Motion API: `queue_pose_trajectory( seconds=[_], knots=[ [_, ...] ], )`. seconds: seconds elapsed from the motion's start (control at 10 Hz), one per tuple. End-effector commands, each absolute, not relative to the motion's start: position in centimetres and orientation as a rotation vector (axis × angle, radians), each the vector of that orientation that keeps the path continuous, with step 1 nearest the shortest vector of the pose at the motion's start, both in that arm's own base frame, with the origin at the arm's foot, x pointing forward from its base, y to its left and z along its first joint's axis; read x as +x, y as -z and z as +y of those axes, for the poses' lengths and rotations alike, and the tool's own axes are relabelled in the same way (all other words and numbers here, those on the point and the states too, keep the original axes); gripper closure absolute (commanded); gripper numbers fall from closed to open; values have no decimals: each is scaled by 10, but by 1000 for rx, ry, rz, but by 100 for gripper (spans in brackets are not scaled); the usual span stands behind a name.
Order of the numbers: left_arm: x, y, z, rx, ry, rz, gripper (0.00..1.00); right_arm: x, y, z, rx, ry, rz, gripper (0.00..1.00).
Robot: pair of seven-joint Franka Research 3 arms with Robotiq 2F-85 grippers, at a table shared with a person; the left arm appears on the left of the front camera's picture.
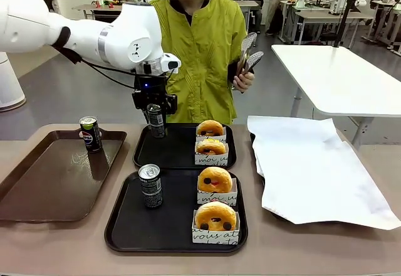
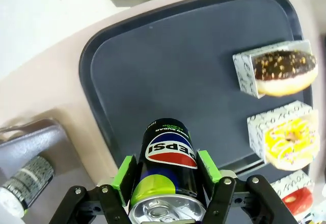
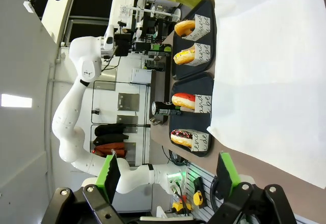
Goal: Set up donuts and drinks on trays.
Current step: Pick up one Pepsi coke from the Handle tray and place it on the Flat Tray without a Pepsi coke.
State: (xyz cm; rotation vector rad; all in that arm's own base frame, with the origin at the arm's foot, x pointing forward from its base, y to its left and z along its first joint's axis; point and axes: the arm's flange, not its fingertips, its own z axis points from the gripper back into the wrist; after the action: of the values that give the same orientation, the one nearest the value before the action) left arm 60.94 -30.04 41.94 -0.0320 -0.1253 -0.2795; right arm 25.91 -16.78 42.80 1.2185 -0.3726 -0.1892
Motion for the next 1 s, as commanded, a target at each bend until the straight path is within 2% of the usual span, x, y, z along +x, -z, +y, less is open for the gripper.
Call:
queue_pose_trajectory(
  seconds=[0.0,0.3,0.6,0.7,0.9],
  knots=[
    [624,-405,-318,-46,228,-122,39,260,-428,-168,1232,177,-387,0],
    [643,-388,-334,-37,242,-79,39,260,-428,-168,1232,177,-387,0],
    [640,-380,-336,-23,251,-78,39,260,-428,-168,1232,177,-387,0],
    [642,-381,-336,-29,265,-73,0,260,-428,-168,1232,177,-387,0],
    [635,-387,-336,-25,279,-75,0,260,-428,-168,1232,177,-387,0]
  ],
)
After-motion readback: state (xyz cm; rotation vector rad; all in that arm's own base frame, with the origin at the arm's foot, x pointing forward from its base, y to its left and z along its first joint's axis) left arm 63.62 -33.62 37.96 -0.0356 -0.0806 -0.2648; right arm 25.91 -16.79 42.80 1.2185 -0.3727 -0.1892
